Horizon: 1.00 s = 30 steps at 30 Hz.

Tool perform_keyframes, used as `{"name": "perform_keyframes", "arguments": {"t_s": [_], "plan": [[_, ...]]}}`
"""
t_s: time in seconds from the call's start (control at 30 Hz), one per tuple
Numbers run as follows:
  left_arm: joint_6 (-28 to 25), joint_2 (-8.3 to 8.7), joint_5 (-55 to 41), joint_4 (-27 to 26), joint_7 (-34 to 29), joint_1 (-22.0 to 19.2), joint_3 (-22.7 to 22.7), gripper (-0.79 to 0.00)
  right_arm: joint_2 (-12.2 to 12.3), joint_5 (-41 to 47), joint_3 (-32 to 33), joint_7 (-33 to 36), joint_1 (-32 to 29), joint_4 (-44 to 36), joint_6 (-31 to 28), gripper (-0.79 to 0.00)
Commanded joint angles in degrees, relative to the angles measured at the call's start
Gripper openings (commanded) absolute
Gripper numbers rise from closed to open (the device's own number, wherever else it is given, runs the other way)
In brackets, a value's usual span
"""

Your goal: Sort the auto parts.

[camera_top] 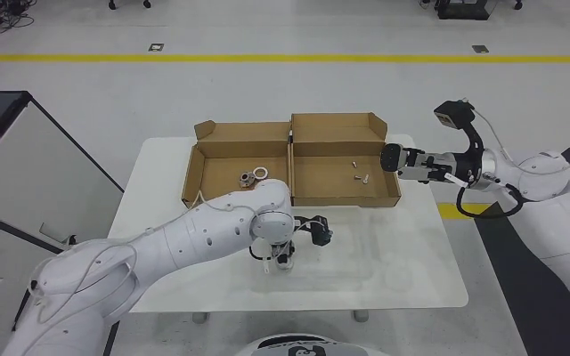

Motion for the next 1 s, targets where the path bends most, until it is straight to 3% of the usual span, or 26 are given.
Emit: {"name": "perform_keyframes", "arguments": {"t_s": [0.0,0.3,0.57,0.73,0.97], "plan": [[0.49,0.47,-1.4,-1.9,-0.47,-1.36,-0.03,-0.785,0.0,0.0,0.0,0.0,0.0,0.0,0.0,0.0],[3.46,3.02,-4.46,-11.09,-3.44,-5.12,-2.98,-0.785,0.0,0.0,0.0,0.0,0.0,0.0,0.0,0.0],[3.46,3.02,-4.46,-11.09,-3.44,-5.12,-2.98,-0.785,0.0,0.0,0.0,0.0,0.0,0.0,0.0,0.0],[3.17,4.11,-10.16,-8.32,6.45,-2.89,-8.18,-0.785,0.0,0.0,0.0,0.0,0.0,0.0,0.0,0.0],[-0.78,6.69,-16.63,-5.34,14.88,1.08,-15.68,-0.785,0.0,0.0,0.0,0.0,0.0,0.0,0.0,0.0]]}}
